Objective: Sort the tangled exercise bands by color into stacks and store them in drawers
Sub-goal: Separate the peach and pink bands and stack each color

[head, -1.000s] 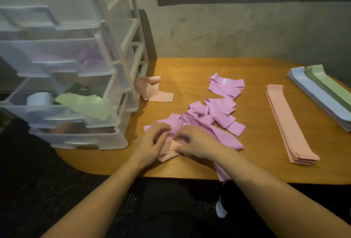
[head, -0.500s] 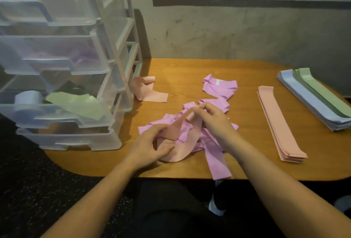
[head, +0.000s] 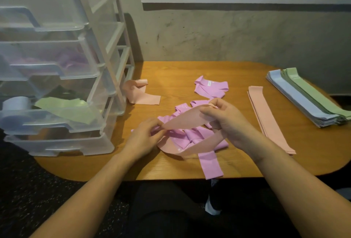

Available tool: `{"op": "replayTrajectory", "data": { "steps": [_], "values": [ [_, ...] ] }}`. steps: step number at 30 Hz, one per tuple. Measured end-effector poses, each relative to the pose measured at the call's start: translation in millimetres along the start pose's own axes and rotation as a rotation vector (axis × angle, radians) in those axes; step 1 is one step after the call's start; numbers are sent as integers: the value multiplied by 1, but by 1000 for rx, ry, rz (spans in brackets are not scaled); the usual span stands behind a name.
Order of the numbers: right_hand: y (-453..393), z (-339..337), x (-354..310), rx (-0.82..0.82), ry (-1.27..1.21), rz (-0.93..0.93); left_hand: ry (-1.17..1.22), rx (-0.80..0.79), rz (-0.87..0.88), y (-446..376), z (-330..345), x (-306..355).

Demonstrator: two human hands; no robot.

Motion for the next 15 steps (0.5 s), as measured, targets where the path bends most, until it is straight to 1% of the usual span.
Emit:
{"op": "replayTrajectory", "data": {
  "steps": [3, 6, 7, 8, 10, 12, 15],
  "values": [
    [3, -20, -1, 76, 53, -28, 17, -22, -12, -8, -8, 6],
    [4, -37, -2, 128, 178, -55, -16, 35, 15, -14, -22, 17],
    [4, -41, -1, 122, 207, -59, 39, 58, 31, -16, -26, 23],
    [5, -44, 1, 111, 214, -56, 146, 68, 33, -17, -29, 32],
    [7, -47, 5, 96, 164, -48, 335, 70, 17, -20, -32, 50],
    [8, -51, 8, 116, 106, -52, 439, 50, -13, -23, -33, 67],
    [9, -59, 12, 186, 47, -46, 551, -24, -101, -27, -23, 80]
  ]
}}
Point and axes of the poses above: each hand's wrist, its own y-axis away from the middle knuckle, its own z-axis out of the palm, x = y × z, the point moved 7 cm from there along -y, towards the middle knuckle, and after that the axes turned 2 degrees about -x, right-handed, at the moved point
